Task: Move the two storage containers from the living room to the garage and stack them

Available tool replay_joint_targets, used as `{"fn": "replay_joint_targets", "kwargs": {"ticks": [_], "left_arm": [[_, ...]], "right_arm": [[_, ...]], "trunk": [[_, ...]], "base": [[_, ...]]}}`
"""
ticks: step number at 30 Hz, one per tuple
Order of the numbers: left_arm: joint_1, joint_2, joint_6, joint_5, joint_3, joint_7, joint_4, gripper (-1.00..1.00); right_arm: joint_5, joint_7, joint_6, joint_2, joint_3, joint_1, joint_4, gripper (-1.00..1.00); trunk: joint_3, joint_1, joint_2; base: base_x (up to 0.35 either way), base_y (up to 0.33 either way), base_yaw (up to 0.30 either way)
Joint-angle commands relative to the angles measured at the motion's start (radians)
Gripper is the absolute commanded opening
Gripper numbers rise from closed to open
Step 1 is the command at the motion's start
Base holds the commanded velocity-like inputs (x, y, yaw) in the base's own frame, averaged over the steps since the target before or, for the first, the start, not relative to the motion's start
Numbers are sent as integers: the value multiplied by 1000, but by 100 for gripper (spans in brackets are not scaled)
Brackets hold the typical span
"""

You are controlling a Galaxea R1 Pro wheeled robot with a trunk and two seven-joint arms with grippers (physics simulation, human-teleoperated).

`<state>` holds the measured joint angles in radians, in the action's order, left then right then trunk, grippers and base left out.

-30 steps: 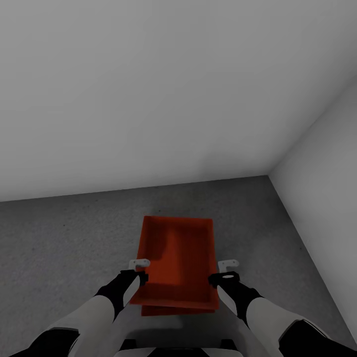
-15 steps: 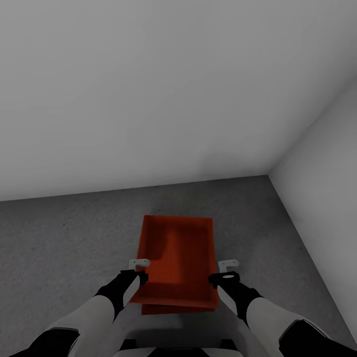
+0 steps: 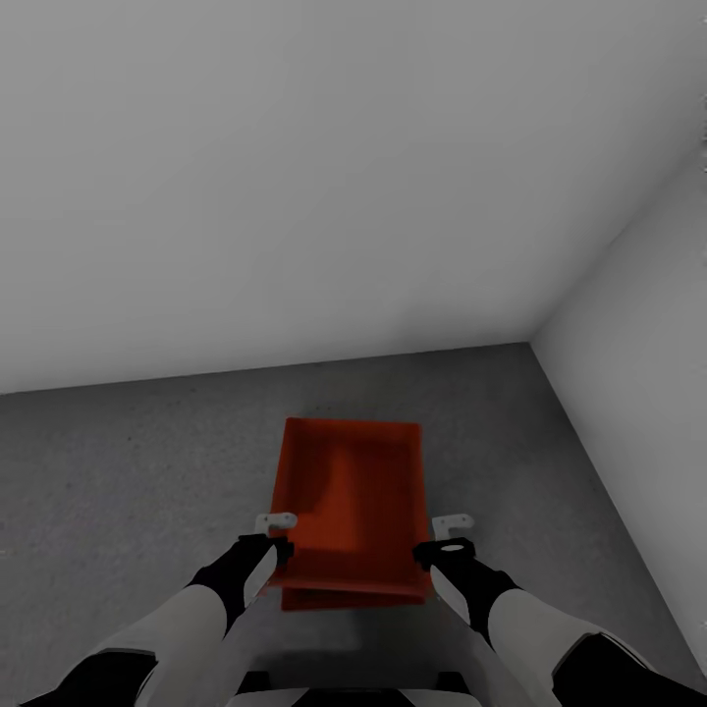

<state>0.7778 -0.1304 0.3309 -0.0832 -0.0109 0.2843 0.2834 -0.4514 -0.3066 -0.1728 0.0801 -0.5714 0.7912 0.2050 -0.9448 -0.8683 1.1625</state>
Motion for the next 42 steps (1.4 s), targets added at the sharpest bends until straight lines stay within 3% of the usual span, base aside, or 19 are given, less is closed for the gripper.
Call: {"fn": "replay_joint_targets", "kwargs": {"ticks": [1, 18, 42], "left_arm": [[0, 0, 5, -9, -1, 5, 2, 100], [0, 0, 3, -9, -2, 10, 2, 100], [0, 0, 3, -9, -4, 10, 2, 100]], "right_arm": [[-6, -6, -7, 0, -8, 0, 2, 100], [-14, -6, -7, 1, -7, 0, 2, 100], [-15, -6, -7, 1, -7, 0, 2, 100]], "trunk": [[-1, 1, 0], [1, 1, 0], [37, 1, 0]], "base": [[-304, 0, 0], [-120, 0, 0], [0, 0, 0]]}}
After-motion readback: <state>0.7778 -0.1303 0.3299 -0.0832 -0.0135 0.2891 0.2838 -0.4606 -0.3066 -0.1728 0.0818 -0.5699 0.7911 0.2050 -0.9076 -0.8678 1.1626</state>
